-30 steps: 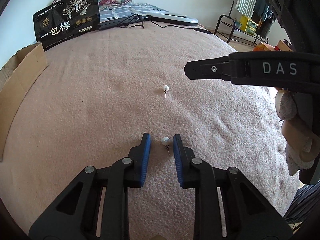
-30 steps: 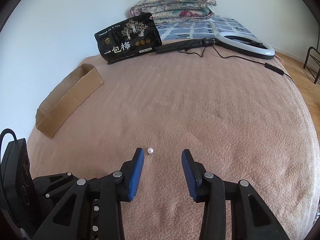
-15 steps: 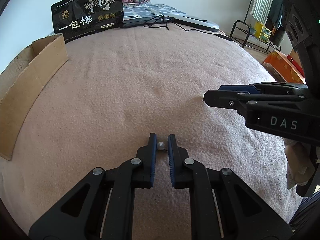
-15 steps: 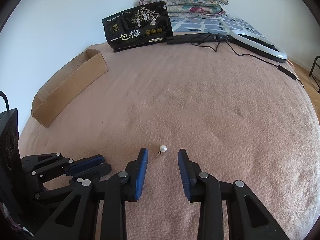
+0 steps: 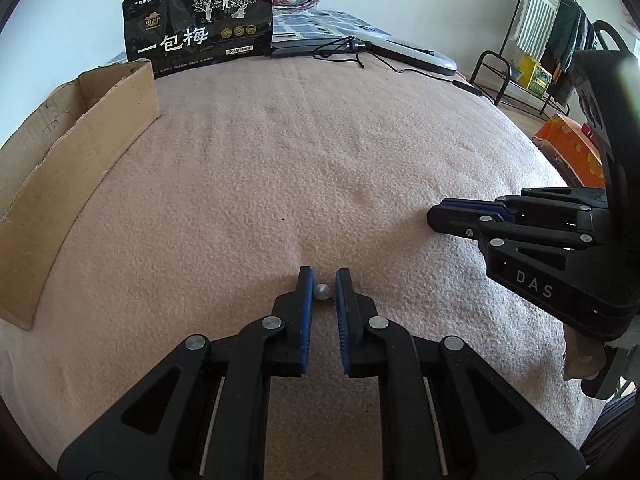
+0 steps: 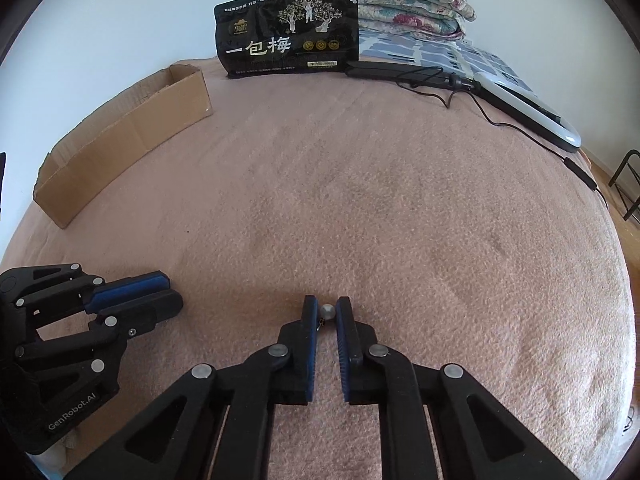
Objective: Organize jewelry
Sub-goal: 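Carry both earrings into the box and open both tools there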
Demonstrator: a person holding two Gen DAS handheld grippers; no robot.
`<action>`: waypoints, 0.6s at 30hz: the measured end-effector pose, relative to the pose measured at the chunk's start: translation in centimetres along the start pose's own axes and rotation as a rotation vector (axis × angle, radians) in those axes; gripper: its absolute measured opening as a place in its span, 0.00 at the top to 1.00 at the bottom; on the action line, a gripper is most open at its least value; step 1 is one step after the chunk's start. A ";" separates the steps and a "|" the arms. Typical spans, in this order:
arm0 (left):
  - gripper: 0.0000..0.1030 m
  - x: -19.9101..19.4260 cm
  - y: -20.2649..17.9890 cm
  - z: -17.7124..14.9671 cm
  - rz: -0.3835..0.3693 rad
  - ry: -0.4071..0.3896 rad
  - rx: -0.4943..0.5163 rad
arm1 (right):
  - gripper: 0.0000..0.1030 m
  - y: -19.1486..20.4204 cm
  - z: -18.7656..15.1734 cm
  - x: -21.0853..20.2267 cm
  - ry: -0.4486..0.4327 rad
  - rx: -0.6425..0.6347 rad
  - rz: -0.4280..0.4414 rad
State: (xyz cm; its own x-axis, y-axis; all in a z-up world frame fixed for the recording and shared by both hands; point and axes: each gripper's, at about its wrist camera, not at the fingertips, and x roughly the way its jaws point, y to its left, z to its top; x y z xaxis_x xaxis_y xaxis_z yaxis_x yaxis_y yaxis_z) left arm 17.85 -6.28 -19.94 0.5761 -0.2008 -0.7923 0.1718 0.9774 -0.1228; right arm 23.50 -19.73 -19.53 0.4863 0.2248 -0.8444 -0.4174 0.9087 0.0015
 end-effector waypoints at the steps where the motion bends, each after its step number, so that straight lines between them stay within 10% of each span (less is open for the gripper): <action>1: 0.89 -0.1 0.1 0.0 0.000 -0.001 -0.001 | 0.94 0.0 0.0 -0.1 -0.002 0.000 0.000; 18: 0.90 -4.3 2.8 1.7 0.035 -0.066 -0.027 | 0.94 0.1 0.6 -6.5 -0.104 0.035 0.021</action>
State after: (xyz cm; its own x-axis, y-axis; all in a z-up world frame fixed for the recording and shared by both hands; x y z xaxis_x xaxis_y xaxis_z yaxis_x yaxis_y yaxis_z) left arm 17.24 -2.84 -15.83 0.6330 -0.1695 -0.7554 0.1297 0.9852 -0.1124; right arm 20.78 -20.91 -13.76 0.5558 0.2777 -0.7836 -0.4019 0.9148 0.0391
